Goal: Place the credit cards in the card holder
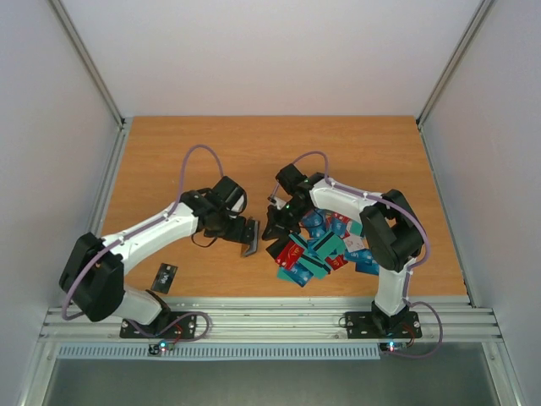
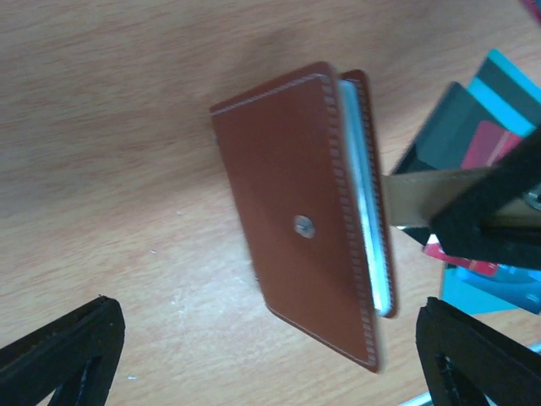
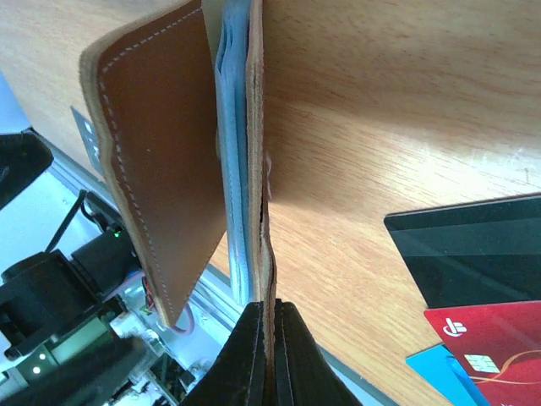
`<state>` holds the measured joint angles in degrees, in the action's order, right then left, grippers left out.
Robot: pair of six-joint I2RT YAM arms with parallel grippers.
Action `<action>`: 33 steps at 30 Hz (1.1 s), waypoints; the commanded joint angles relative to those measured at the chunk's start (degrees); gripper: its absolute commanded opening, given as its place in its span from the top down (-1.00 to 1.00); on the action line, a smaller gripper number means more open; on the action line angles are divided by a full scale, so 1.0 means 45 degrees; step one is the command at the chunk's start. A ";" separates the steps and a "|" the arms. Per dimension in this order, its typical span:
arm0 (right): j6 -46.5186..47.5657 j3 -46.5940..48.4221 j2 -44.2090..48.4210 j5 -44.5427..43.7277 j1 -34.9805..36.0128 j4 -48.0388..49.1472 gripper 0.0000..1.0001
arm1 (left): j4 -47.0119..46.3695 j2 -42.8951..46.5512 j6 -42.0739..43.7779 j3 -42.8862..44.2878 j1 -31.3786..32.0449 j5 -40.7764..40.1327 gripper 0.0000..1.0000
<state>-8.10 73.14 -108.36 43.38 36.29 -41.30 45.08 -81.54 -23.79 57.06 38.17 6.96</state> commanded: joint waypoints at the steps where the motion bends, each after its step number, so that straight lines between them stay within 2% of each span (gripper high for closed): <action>1: 0.0029 0.0130 0.0258 -0.0188 0.0073 -0.0489 0.98 | -0.0452 -0.0452 -0.0058 0.0480 0.0028 -0.0840 -0.87; 7: 0.0210 -0.0009 0.0307 -0.0277 0.0077 -0.0592 0.98 | -0.0900 -0.0566 -0.0011 -0.0034 0.0020 -0.1134 -0.76; 12: 0.0398 -0.0081 0.0275 -0.0340 0.0074 -0.0713 0.97 | -0.0849 -0.0773 -0.0028 -0.0003 0.0025 -0.1479 -0.58; 20: 0.0387 -0.0093 0.0282 -0.0252 0.0079 -0.0606 0.98 | -0.2467 -0.0207 -0.0744 -0.0240 0.0123 0.0590 -0.90; 27: 0.0374 0.0090 0.0396 -0.0261 0.0077 -0.0700 0.98 | -0.1911 -0.1472 -0.0627 0.0244 0.0429 -0.0446 -0.91; 33: 0.0438 0.0041 0.0441 -0.0327 0.0068 -0.0759 0.97 | -0.0978 -0.1778 -0.0716 0.0310 0.0442 -0.2244 -0.76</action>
<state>-7.11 72.86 -108.36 42.04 36.34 -43.57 38.35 -89.45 -26.72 57.21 39.88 4.05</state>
